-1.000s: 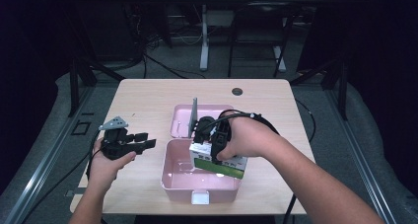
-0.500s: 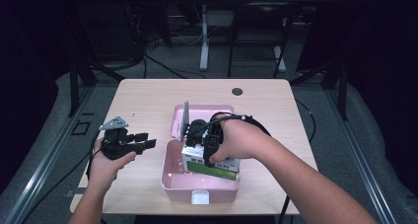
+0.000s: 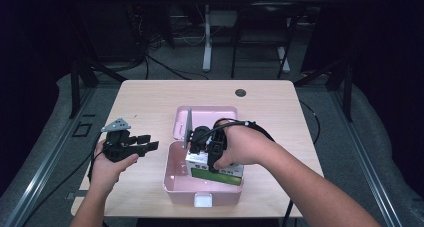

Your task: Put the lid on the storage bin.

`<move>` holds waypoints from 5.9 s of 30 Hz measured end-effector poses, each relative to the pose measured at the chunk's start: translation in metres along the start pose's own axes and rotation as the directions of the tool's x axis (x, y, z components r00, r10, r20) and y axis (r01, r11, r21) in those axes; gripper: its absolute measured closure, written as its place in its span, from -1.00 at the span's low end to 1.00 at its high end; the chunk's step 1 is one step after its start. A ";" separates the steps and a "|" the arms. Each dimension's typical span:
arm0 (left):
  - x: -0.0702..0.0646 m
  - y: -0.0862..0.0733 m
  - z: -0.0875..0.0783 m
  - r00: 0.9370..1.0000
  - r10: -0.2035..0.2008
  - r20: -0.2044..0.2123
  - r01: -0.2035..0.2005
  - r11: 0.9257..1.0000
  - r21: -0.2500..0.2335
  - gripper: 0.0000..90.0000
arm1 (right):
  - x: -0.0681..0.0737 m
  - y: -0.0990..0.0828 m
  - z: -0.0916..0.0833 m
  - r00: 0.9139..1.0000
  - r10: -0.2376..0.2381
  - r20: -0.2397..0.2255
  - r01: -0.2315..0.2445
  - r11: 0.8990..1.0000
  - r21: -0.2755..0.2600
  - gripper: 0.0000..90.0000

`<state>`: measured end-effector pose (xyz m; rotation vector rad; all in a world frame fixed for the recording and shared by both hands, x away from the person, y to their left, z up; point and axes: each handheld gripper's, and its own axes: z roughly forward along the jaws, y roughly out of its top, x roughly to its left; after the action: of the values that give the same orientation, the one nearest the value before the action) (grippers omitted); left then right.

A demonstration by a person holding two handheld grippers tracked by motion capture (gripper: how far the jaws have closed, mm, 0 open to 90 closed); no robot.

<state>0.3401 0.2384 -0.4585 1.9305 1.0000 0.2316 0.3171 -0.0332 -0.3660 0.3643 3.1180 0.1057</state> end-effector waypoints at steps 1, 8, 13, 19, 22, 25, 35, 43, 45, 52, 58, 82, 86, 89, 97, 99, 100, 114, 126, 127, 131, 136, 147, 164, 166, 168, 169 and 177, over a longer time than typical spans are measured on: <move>0.000 0.000 0.000 1.000 0.000 0.000 0.000 1.000 0.001 0.15 | 0.000 0.000 0.001 1.000 -0.002 -0.001 0.002 1.000 0.001 0.36; -0.001 0.000 0.002 1.000 -0.002 0.002 0.002 1.000 0.006 0.15 | 0.002 -0.001 0.005 1.000 -0.018 0.003 0.018 1.000 0.005 0.36; -0.002 -0.001 0.004 1.000 0.004 0.007 -0.004 1.000 0.014 0.15 | 0.002 -0.001 0.008 1.000 -0.023 -0.012 0.023 1.000 -0.001 0.36; -0.005 -0.001 0.008 1.000 0.014 0.013 -0.015 1.000 0.021 0.15 | 0.002 -0.002 0.016 0.999 -0.035 -0.017 0.035 0.999 0.008 0.36; -0.006 -0.001 0.009 1.000 0.015 0.015 -0.016 1.000 0.025 0.16 | 0.002 -0.003 0.019 0.999 -0.038 -0.017 0.039 0.999 0.012 0.36; -0.007 -0.001 0.011 1.000 0.015 0.019 -0.016 0.999 0.029 0.15 | 0.002 -0.004 0.023 0.999 -0.037 -0.031 0.037 0.999 0.006 0.36; -0.010 -0.002 0.015 0.999 0.018 0.030 -0.019 0.999 0.038 0.15 | 0.004 -0.006 0.031 0.996 -0.078 -0.035 0.079 0.997 0.005 0.36; -0.011 -0.001 0.015 0.999 0.026 0.045 -0.028 0.999 0.044 0.17 | 0.004 -0.008 0.041 0.994 -0.102 -0.045 0.102 0.995 -0.001 0.36; -0.012 -0.001 0.016 0.999 0.024 0.046 -0.026 0.999 0.042 0.17 | 0.005 -0.007 0.042 0.993 -0.112 -0.046 0.112 0.994 -0.001 0.36; -0.013 -0.002 0.018 0.999 0.026 0.046 -0.029 0.998 0.049 0.17 | 0.007 -0.007 0.051 0.989 -0.140 -0.050 0.139 0.990 -0.017 0.36; -0.014 -0.002 0.019 0.998 0.031 0.049 -0.033 0.998 0.056 0.17 | 0.008 -0.008 0.055 0.986 -0.161 -0.046 0.161 0.987 -0.007 0.36; -0.012 -0.002 0.020 0.998 0.027 0.051 -0.029 0.998 0.055 0.18 | 0.006 -0.005 0.080 0.979 -0.195 -0.059 0.197 0.980 0.028 0.36; -0.012 -0.003 0.021 0.998 0.024 0.049 -0.027 0.998 0.055 0.17 | 0.006 -0.003 0.085 0.980 -0.191 -0.059 0.194 0.980 0.043 0.36; -0.012 -0.002 0.021 0.998 0.029 0.050 -0.032 0.998 0.055 0.18 | 0.005 -0.003 0.088 0.979 -0.192 -0.061 0.196 0.979 0.050 0.36; -0.011 -0.002 0.020 0.999 0.024 0.048 -0.027 0.998 0.051 0.18 | 0.000 -0.008 0.099 0.983 -0.166 -0.079 0.169 0.985 0.036 0.35; -0.011 -0.002 0.020 0.998 0.028 0.048 -0.030 0.998 0.052 0.18 | 0.000 -0.009 0.102 0.983 -0.163 -0.079 0.166 0.985 0.034 0.35; -0.011 -0.002 0.020 0.998 0.029 0.048 -0.031 0.998 0.052 0.17 | -0.001 -0.009 0.103 0.983 -0.164 -0.078 0.167 0.985 0.034 0.35; -0.011 -0.003 0.021 0.999 0.023 0.047 -0.025 0.998 0.055 0.18 | -0.004 -0.008 0.114 0.982 -0.160 -0.098 0.164 0.986 0.033 0.35; -0.010 -0.003 0.021 0.999 0.021 0.047 -0.023 0.998 0.052 0.18 | -0.005 -0.007 0.116 0.983 -0.145 -0.114 0.149 0.988 0.028 0.32; -0.010 -0.003 0.021 0.999 0.021 0.046 -0.024 0.998 0.052 0.18 | -0.005 -0.007 0.116 0.983 -0.143 -0.115 0.147 0.989 0.027 0.31; -0.011 -0.002 0.020 0.999 0.022 0.047 -0.025 0.998 0.051 0.18 | -0.006 -0.009 0.113 0.985 -0.126 -0.121 0.130 0.991 0.024 0.29; -0.011 -0.002 0.019 0.998 0.026 0.048 -0.029 0.998 0.052 0.18 | -0.004 -0.012 0.107 0.986 -0.121 -0.111 0.123 0.992 0.014 0.29; -0.012 -0.001 0.017 0.998 0.030 0.046 -0.032 0.999 0.044 0.17 | -0.001 -0.016 0.077 0.991 -0.118 -0.059 0.116 0.993 -0.028 0.31; -0.013 0.000 0.016 0.999 0.024 0.044 -0.026 0.999 0.032 0.18 | -0.003 -0.037 0.044 0.999 -0.051 -0.004 0.050 0.993 -0.105 0.26; -0.014 0.000 0.016 0.999 0.027 0.046 -0.029 0.999 0.032 0.19 | -0.007 -0.043 0.041 1.000 -0.021 0.016 0.023 0.991 -0.132 0.25; -0.015 0.000 0.016 0.998 0.038 0.048 -0.040 0.999 0.038 0.20 | -0.011 -0.050 0.037 1.000 0.016 0.019 -0.013 0.984 -0.176 0.26; -0.016 0.000 0.017 0.998 0.041 0.045 -0.043 0.998 0.036 0.21 | -0.014 -0.054 0.035 0.999 0.036 0.017 -0.032 0.981 -0.193 0.25; -0.017 0.000 0.018 0.998 0.039 0.055 -0.041 0.998 0.041 0.26 | -0.025 -0.078 0.031 0.990 0.137 0.045 -0.122 0.961 -0.247 0.25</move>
<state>0.3382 0.2144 -0.4648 1.9856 0.9377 0.1813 0.3241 -0.1127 -0.4027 0.5526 2.9695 0.4632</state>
